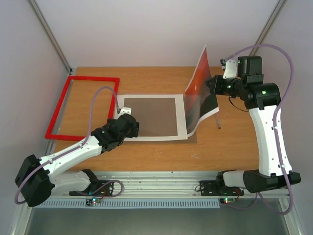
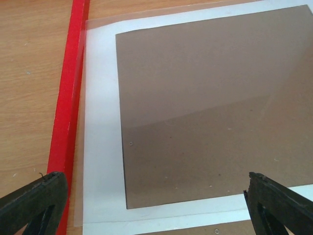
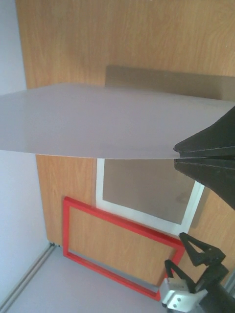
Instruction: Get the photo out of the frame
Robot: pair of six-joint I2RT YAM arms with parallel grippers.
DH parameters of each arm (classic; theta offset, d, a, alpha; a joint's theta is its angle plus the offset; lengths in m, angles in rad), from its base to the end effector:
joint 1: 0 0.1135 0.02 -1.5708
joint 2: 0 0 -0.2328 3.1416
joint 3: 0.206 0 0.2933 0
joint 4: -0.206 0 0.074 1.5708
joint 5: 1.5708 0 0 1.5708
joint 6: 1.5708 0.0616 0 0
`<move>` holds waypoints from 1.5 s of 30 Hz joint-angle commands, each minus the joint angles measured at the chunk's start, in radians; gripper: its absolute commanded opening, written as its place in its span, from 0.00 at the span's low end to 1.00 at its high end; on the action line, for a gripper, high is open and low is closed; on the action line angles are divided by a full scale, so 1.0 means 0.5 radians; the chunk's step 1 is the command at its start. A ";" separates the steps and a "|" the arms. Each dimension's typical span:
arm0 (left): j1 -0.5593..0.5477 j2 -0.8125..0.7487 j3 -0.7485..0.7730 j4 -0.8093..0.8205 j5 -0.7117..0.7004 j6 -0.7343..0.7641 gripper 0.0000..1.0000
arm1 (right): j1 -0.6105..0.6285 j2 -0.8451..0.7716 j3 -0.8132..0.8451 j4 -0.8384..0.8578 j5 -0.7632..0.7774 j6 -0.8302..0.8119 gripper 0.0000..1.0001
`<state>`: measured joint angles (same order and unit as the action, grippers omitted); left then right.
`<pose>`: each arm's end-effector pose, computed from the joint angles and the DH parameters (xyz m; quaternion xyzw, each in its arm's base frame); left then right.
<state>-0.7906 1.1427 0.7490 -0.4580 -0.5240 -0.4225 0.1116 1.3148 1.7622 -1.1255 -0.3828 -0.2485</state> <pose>0.2297 -0.1883 0.1748 0.0759 0.9055 0.0055 0.4174 0.2917 0.0558 0.4347 -0.2394 0.8565 0.1422 0.4345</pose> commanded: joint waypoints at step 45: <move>0.242 -0.182 -0.121 -0.042 0.168 -0.189 0.99 | 0.264 0.233 -1.441 1.973 -0.489 1.128 0.02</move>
<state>-0.6739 1.0595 0.7025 -0.4904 -0.4309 -0.5011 0.2882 1.4757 1.1275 -0.2966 -0.5777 0.2520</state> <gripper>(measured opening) 0.994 0.024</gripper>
